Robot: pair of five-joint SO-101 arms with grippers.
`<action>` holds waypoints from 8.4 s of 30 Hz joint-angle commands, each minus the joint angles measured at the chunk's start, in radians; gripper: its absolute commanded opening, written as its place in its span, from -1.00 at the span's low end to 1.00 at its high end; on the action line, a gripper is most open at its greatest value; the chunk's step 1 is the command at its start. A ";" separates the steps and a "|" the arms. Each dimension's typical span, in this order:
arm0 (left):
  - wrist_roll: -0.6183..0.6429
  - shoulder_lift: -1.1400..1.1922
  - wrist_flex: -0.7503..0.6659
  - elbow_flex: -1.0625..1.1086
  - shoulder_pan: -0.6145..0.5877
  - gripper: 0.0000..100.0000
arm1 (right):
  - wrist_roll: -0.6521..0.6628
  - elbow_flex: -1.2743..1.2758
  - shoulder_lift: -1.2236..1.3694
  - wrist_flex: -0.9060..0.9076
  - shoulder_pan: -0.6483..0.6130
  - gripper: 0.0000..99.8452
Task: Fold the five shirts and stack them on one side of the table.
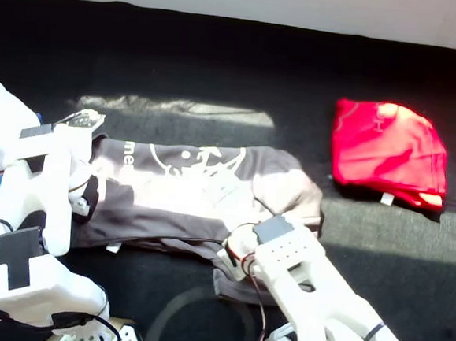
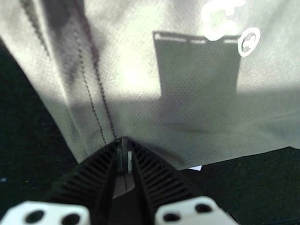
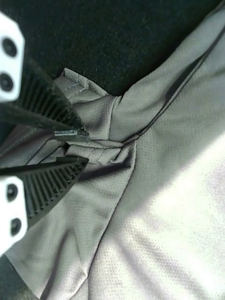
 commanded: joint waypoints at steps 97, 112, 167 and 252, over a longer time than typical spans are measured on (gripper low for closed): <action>-0.008 -0.042 -0.006 -0.008 -0.018 -0.98 | 0.051 0.044 -0.076 0.010 0.070 -0.73; -0.008 -0.042 -0.006 -0.008 -0.018 -0.98 | 0.048 0.111 -0.065 -0.050 0.065 -0.99; -0.167 -0.039 0.009 -0.001 -0.117 -0.98 | 0.012 -0.638 0.716 -0.039 0.496 -0.98; -0.206 0.122 0.051 -0.245 -0.245 -0.98 | 0.207 0.067 -0.139 0.272 -0.059 -0.51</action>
